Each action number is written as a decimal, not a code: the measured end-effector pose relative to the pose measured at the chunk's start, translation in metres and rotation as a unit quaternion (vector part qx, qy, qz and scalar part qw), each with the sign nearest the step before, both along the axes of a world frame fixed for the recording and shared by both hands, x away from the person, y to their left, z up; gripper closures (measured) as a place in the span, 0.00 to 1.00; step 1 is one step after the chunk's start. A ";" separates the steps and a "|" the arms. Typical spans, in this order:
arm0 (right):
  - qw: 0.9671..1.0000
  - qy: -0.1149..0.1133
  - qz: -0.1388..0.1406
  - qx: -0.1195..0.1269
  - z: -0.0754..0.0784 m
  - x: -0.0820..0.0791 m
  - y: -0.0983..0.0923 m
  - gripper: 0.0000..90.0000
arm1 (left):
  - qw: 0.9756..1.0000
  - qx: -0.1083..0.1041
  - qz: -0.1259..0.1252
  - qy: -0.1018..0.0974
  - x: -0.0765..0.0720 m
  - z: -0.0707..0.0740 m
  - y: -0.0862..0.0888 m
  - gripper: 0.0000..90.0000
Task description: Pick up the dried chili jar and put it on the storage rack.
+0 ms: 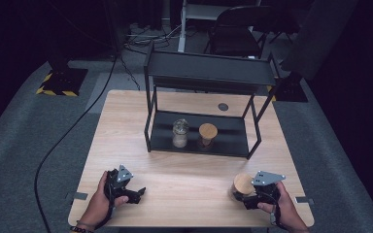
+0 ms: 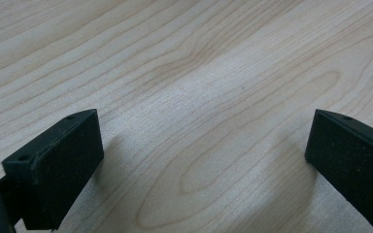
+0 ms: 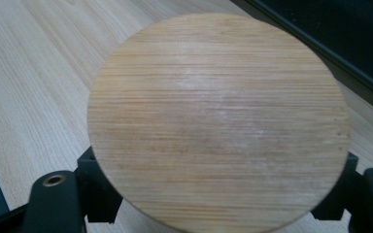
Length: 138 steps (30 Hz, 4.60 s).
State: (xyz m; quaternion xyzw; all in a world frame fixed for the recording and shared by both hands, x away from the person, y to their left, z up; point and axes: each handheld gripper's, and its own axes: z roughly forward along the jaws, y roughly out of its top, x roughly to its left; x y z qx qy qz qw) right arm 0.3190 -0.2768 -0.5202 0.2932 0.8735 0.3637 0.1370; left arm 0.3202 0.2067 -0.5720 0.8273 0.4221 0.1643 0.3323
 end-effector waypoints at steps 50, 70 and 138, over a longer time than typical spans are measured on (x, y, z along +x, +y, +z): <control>0.991 0.008 -0.131 -0.029 0.027 0.035 0.017 0.28 | 1.000 0.000 0.000 0.000 0.000 0.000 0.000 0.00; 0.988 0.011 -0.148 -0.034 0.038 0.055 0.035 0.28 | 1.000 0.000 0.000 0.000 0.000 0.000 0.000 0.00; 0.975 0.012 -0.217 -0.037 0.055 0.136 0.073 0.28 | 1.000 0.000 0.000 0.000 0.000 0.000 0.000 0.00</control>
